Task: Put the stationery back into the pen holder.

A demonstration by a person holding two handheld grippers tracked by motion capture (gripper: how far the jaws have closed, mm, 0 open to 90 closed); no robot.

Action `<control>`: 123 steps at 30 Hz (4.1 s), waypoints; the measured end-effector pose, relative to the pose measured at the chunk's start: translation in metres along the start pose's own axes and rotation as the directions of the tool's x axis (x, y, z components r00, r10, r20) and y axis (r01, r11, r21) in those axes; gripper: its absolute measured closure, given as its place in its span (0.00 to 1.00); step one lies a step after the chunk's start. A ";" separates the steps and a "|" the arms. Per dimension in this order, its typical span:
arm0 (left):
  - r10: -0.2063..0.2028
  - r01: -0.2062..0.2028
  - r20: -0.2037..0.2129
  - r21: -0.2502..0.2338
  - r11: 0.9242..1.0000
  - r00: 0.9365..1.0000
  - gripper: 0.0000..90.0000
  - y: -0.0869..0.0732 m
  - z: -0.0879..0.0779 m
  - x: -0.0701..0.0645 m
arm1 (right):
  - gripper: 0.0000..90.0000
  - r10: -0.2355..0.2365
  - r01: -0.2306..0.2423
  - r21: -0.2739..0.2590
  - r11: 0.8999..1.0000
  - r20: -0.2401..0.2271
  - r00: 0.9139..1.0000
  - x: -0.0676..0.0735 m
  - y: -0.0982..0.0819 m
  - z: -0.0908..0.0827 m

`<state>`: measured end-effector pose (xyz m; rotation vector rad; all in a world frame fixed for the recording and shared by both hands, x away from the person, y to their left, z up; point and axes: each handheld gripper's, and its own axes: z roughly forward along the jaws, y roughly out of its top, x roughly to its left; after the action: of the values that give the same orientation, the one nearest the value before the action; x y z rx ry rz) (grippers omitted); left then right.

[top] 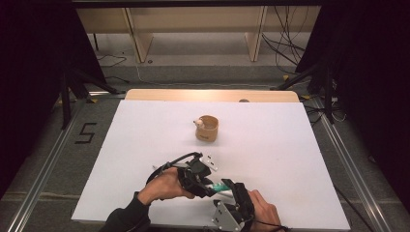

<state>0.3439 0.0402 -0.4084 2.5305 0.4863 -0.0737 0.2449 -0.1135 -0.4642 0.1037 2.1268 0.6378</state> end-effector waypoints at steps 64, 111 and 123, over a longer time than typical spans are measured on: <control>-0.026 0.026 -0.001 -0.080 0.996 1.000 0.41 -0.015 -0.038 0.011 | 0.73 -0.183 0.179 0.040 0.983 0.150 0.972 0.011 0.001 0.003; -0.360 0.234 -0.109 -0.582 0.779 0.927 0.18 -0.132 -0.031 0.043 | 0.73 0.586 -0.609 -0.125 0.783 -0.180 0.790 -0.087 -0.029 0.036; -0.378 0.218 -0.138 -0.619 0.755 0.916 0.18 -0.144 -0.030 0.040 | 0.73 0.786 -0.839 -0.100 0.534 -0.307 0.537 -0.114 -0.049 0.066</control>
<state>0.3286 0.1817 -0.4639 1.8253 0.8703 0.2564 0.3726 -0.1635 -0.4349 1.0098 2.1135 1.5233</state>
